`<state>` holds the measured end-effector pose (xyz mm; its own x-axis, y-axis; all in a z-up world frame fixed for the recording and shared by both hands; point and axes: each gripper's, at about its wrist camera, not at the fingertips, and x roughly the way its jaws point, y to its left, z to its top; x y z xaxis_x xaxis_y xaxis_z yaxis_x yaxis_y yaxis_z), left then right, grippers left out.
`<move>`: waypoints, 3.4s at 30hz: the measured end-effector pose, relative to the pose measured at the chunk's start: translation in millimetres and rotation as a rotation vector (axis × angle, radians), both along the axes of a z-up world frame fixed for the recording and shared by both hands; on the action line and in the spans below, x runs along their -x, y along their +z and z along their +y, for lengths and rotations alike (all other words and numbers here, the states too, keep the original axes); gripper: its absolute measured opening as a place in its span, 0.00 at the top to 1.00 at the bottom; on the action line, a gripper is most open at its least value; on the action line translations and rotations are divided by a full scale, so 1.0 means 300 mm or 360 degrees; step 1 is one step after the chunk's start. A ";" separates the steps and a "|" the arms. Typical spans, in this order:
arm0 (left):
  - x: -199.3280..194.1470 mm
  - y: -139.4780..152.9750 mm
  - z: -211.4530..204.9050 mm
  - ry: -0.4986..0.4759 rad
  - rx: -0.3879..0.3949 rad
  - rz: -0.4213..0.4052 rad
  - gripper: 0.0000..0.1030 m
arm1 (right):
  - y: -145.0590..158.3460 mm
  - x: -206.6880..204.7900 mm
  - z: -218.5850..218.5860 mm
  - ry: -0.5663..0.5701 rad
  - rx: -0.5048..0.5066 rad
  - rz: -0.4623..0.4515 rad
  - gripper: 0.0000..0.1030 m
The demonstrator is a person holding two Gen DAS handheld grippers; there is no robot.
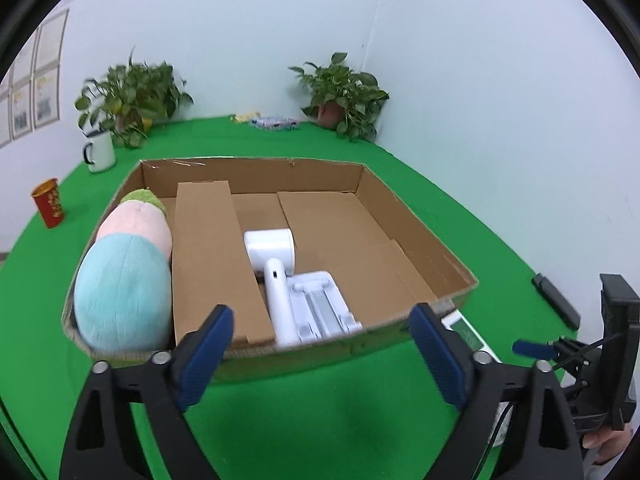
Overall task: Organize objects
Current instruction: 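Grasp the white-and-green caffeine medicine box with both tools, then lift the medicine box upright and carry it over the open box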
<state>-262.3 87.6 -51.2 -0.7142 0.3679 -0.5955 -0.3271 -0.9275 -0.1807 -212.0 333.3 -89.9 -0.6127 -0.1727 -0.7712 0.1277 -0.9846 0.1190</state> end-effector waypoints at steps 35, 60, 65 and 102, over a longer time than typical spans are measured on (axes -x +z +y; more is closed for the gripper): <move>-0.162 -0.387 -0.021 -0.0173 -0.0602 -0.0729 0.10 | -0.101 -0.191 -0.414 0.0567 -0.0111 -0.0001 0.21; -0.186 -0.270 -0.053 -0.0167 -0.0580 -0.0575 0.56 | -0.046 -0.200 -0.352 0.0373 0.0294 0.0016 0.41; -0.191 -0.133 -0.058 -0.0196 -0.0538 -0.0424 0.57 | 0.041 -0.222 -0.368 0.0373 0.0270 0.0203 0.42; 0.608 0.221 0.216 -0.0404 -0.0442 -0.0392 0.58 | 0.294 0.445 -0.193 0.0161 0.0189 0.0234 0.42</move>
<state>-444.6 152.3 15.1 -0.4302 0.6831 -0.5902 -0.4541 -0.7288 -0.5125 -345.7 275.5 -1.6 -0.6921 -0.3233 -0.6453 0.2499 -0.9461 0.2060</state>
